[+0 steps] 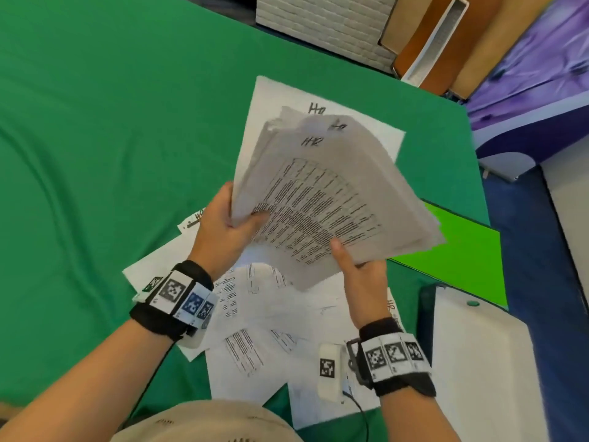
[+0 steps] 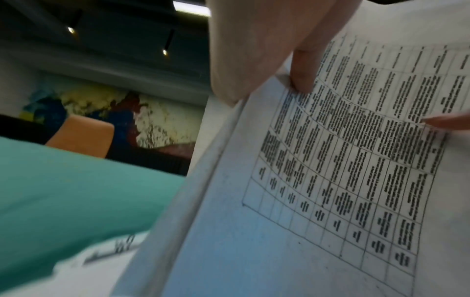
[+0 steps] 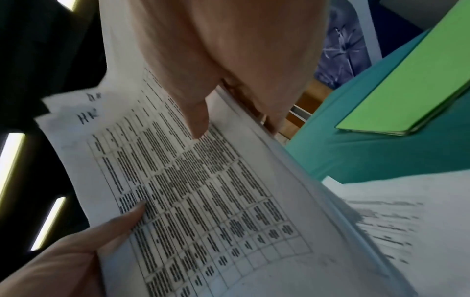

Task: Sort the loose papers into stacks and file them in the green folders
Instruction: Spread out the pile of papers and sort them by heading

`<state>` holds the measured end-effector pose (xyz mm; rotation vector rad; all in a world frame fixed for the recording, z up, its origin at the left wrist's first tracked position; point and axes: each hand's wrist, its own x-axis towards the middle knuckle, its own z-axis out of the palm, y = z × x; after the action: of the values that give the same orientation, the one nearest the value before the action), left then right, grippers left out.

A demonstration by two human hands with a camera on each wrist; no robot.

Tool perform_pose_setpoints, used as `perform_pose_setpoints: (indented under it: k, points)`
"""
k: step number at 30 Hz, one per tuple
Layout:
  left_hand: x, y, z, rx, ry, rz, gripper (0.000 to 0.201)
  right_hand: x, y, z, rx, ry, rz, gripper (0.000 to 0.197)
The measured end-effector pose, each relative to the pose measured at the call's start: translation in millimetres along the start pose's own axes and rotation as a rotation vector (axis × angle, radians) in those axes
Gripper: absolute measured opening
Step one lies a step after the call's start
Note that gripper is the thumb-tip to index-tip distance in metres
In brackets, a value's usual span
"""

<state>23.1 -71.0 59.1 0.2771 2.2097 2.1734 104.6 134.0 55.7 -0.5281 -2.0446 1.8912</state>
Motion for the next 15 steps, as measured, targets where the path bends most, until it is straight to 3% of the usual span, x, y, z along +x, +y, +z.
perform_pose_setpoints:
  k: [2,4,8,13,15]
  points:
    - [-1.8,-17.7,1.6,-0.063,0.013,-0.122,0.053,-1.8,12.5,3.4,-0.001,-0.044,0.047,0.038]
    - [-5.2,-34.7,-0.7,-0.087,0.020,-0.191,0.051,-2.5,19.5,4.8,-0.019,-0.088,0.063,0.036]
    - [-4.1,-38.6,-6.3,-0.021,0.029,-0.244,0.037,1.6,14.0,9.6,-0.045,-0.072,0.027,0.035]
    - [1.6,-22.2,-14.4,-0.146,-0.070,-0.304,0.055,10.7,11.8,-6.8,-0.053,-0.075,0.031,0.047]
    - [-0.8,-33.1,-13.1,0.010,-0.116,-0.425,0.057,9.0,28.9,-20.9,-0.089,-0.083,0.116,0.042]
